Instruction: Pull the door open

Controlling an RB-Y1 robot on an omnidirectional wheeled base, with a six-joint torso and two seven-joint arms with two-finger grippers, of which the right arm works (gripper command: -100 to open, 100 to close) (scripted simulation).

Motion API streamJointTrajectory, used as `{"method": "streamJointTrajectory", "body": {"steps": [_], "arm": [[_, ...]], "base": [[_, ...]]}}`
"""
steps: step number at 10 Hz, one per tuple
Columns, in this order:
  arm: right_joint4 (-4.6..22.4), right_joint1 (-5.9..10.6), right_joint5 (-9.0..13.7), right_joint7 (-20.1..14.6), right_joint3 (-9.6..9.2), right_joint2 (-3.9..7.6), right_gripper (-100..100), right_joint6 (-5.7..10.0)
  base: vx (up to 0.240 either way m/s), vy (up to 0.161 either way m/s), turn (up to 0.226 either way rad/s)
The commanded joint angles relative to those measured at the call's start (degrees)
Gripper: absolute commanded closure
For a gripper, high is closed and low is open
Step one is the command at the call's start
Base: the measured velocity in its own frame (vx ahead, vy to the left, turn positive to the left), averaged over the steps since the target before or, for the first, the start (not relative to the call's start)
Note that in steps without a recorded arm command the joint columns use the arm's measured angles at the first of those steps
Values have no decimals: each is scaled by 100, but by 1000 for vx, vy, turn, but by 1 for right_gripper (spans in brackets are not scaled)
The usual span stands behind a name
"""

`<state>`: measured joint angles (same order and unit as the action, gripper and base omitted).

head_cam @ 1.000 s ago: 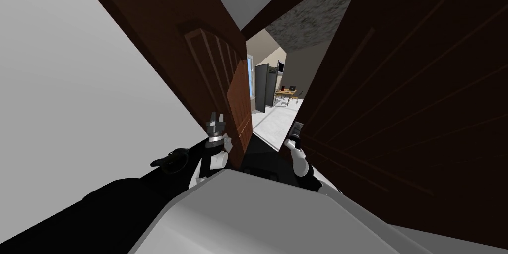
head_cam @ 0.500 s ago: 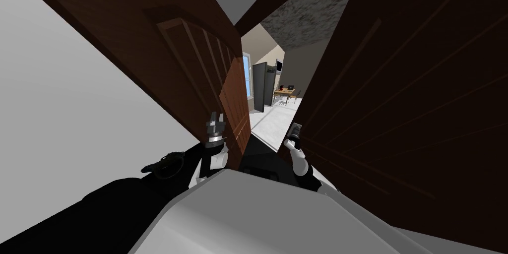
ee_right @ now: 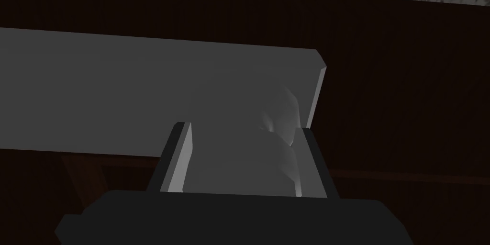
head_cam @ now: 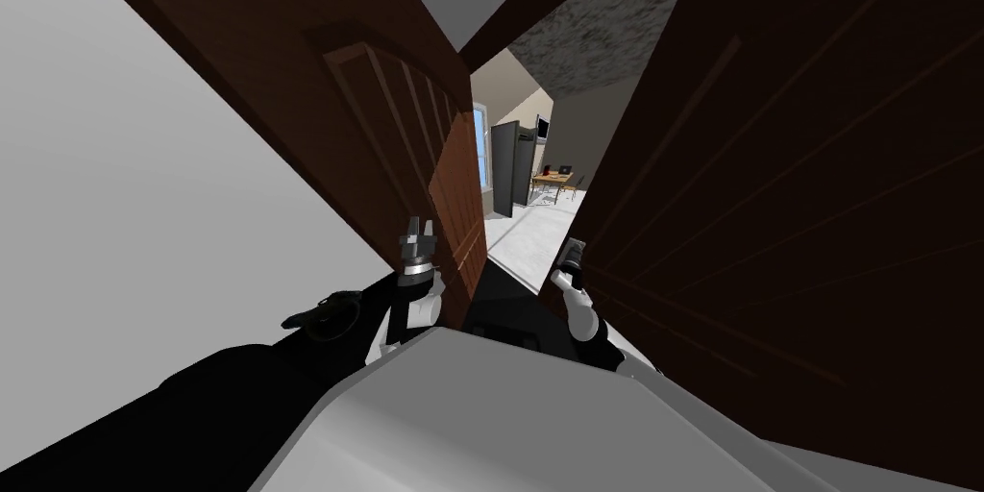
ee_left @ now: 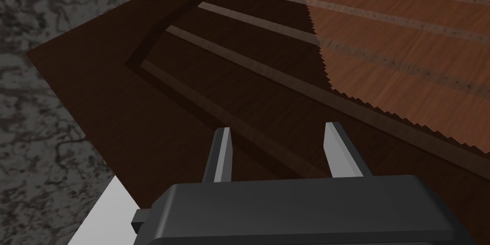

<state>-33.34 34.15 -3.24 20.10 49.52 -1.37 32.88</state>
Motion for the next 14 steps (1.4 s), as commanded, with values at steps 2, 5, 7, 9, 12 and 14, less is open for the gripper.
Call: {"method": "streamJointTrajectory", "body": {"steps": [2, 5, 7, 9, 12, 14], "arm": [[24, -62, 2, -198, -177, 173, 100, -47], [81, -139, 14, -487, -429, 427, 100, -93], [98, -161, 18, -569, -500, 493, 100, -107], [132, -208, 26, -742, -651, 623, 100, -135], [185, -279, 38, -1009, -884, 808, 100, -178], [180, -274, 56, -926, -788, 771, -100, -186]], "base": [[-156, 68, 207], [-143, 96, 116], [-69, 54, 51], [-65, 36, 63], [-63, 31, 77], [-167, 56, -61]]}}
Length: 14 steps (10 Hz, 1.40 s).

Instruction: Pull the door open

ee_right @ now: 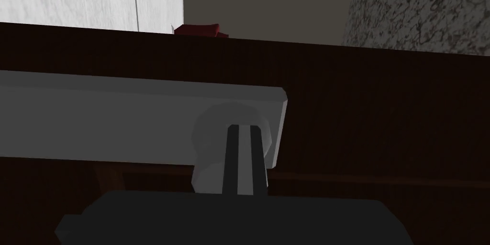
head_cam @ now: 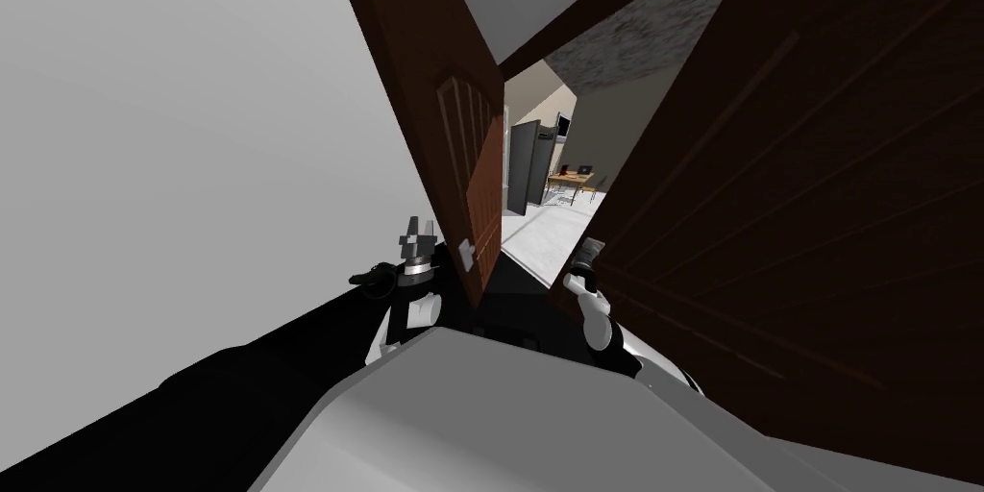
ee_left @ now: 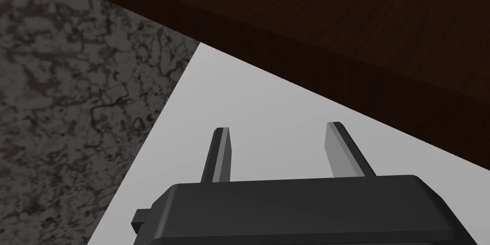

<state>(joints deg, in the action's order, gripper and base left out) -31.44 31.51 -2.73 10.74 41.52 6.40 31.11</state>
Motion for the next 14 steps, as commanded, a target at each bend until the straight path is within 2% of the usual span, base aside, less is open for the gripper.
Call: {"method": "streamJointTrajectory", "body": {"steps": [1, 6, 7, 8, 12, 14], "arm": [[-11, -13, 13, 14, 27, -7, -100, -25], [-34, -25, 40, 23, 73, -17, -100, -89], [-22, -83, 50, -58, 82, 78, -100, -76], [-19, -100, 53, -82, 84, 106, -100, -72], [6, -245, 76, -297, 101, 355, -100, -34], [15, -297, 84, -373, 107, 444, -100, -20]], "base": [[-221, 97, -75], [-175, 73, -52], [116, -38, 76], [192, -81, 92], [196, -85, 84], [178, -71, 56]]}}
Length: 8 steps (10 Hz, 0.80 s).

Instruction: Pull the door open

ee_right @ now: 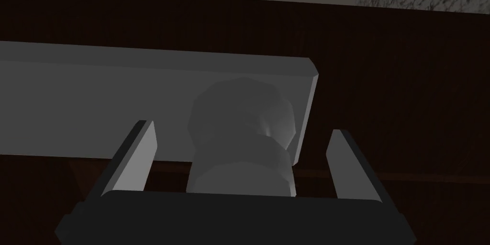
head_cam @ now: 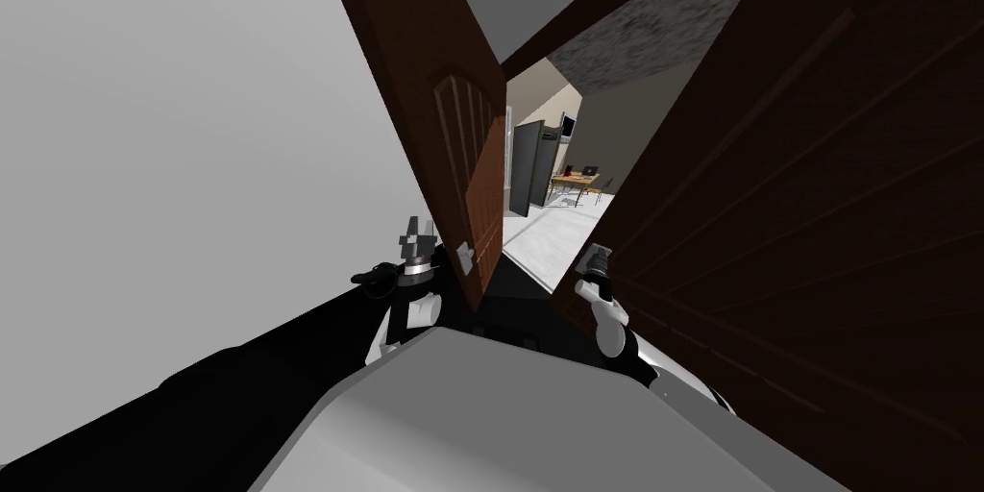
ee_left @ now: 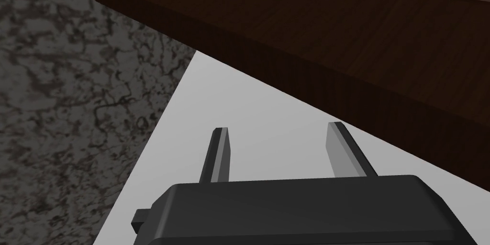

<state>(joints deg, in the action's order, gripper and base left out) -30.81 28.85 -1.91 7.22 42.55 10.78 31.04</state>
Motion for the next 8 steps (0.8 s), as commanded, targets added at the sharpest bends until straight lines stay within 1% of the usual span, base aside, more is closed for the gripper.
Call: {"method": "streamJointTrajectory", "body": {"steps": [1, 2, 7, 8], "arm": [[0, 0, 0, 0, 0, 0, -100, 0], [0, 0, 0, 0, 0, 0, 100, 0], [0, 0, 0, 0, 0, 0, 100, 0], [17, 0, -22, -79, -122, 4, 100, -22]], "base": [[68, -41, 12], [-6, 5, -8], [-13, 8, 0], [-128, -12, 63]]}}
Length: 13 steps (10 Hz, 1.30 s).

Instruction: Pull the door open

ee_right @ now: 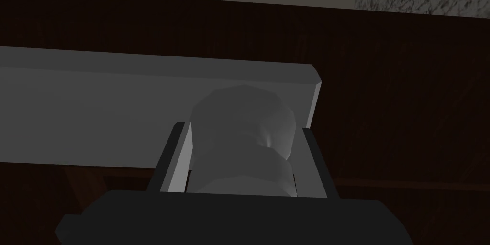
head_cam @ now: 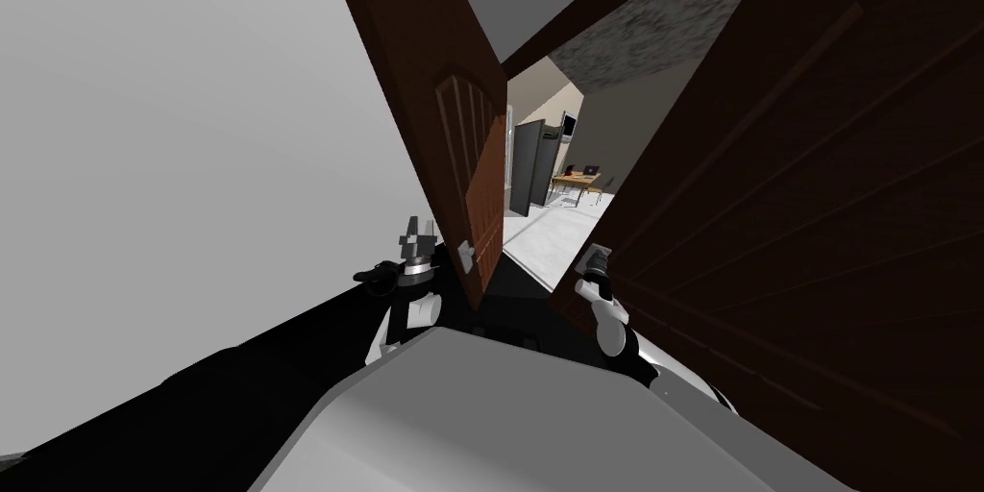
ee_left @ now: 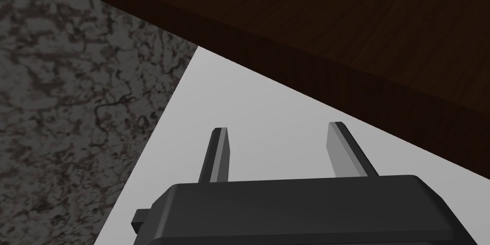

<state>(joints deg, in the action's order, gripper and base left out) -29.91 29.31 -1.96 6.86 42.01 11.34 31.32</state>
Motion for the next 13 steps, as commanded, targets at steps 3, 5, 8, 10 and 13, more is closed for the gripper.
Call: {"method": "streamJointTrajectory", "body": {"steps": [3, 5, 8, 10, 13], "arm": [[-68, -44, -27, -84, -129, -47, 100, -58], [-51, -35, -58, -208, -313, -32, 100, -83], [-30, -24, -98, -367, -551, -13, 100, -115], [-18, -17, -121, -460, -690, -2, 100, -134], [-51, -43, -140, -519, -788, -15, 100, -159]], "base": [[-159, -20, 55], [-92, 18, 32], [-212, -51, 99], [-240, 6, 63], [-189, -17, 50]]}}
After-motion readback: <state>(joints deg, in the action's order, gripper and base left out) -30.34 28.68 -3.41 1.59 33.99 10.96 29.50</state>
